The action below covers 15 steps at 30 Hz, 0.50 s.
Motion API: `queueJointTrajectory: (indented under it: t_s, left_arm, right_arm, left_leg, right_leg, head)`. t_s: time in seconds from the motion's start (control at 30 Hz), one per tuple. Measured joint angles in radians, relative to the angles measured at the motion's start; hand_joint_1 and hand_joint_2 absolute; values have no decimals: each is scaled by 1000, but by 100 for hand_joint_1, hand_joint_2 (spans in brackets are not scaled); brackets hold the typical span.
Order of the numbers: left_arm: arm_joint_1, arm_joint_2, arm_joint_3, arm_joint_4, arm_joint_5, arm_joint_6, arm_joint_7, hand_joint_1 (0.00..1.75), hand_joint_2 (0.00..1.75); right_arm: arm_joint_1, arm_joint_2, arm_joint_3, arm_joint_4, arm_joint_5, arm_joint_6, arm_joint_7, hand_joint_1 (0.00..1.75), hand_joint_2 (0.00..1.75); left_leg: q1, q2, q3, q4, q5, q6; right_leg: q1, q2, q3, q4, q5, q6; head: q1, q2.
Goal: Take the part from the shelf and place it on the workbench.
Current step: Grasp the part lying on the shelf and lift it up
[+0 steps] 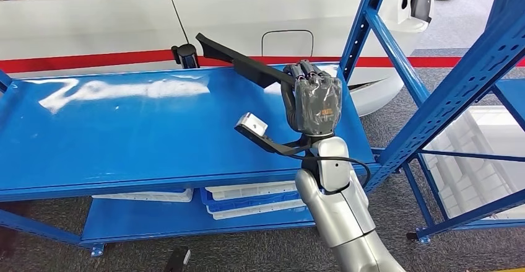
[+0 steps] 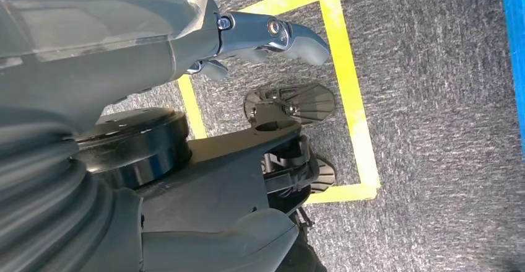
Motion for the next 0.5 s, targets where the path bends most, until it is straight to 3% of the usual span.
queueJointTrajectory:
  t_s: [0.5]
  left_arm:
    - [7,3,0,0,6,-7,-11,0,175]
  right_arm:
    - [47,-5,-38,-95,-60,-2,-76,175,175]
  left_leg:
    - [0,0,0,0,0,0]
  right_leg:
    - [0,0,0,0,0,0]
  head:
    - [0,0]
